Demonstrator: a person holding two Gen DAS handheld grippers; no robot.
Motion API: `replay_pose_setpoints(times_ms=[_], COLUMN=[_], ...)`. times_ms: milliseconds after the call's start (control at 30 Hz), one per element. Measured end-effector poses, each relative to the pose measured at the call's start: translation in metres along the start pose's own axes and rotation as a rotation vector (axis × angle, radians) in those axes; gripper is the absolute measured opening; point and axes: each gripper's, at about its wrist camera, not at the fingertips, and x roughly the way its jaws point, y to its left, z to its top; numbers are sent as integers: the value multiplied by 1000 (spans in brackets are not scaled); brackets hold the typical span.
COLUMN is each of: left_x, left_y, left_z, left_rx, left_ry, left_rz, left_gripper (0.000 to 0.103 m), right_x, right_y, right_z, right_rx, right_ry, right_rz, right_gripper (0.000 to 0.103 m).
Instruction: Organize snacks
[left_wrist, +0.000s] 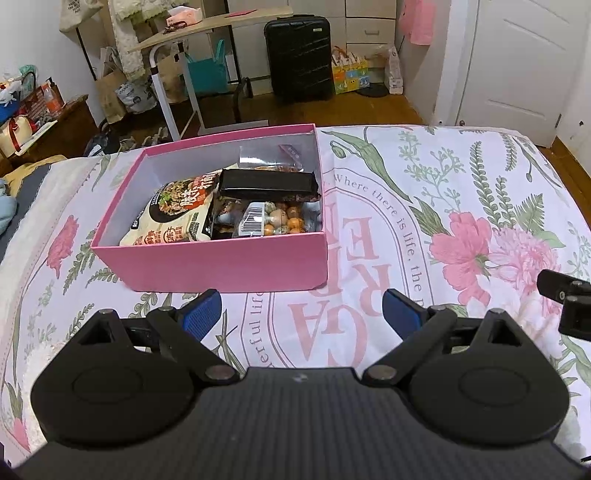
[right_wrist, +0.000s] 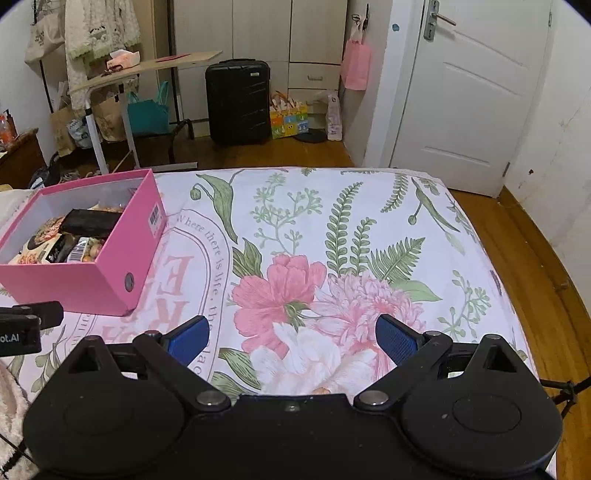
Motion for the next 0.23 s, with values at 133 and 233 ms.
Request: replay_pose_setpoints(times_ms=[133, 233], left_x=[2, 2], left_y=[2, 2], left_z=[-1, -1], left_rx=[-8, -11], left_ry=[13, 13], left_rz=[-14, -9], left_gripper=[95, 95], right_x=[0, -1], right_y=[-2, -2], right_z=[-1, -1], right_rx=[6, 4], right_ry=[-2, -7], right_rz=[4, 6], right_gripper=[99, 99])
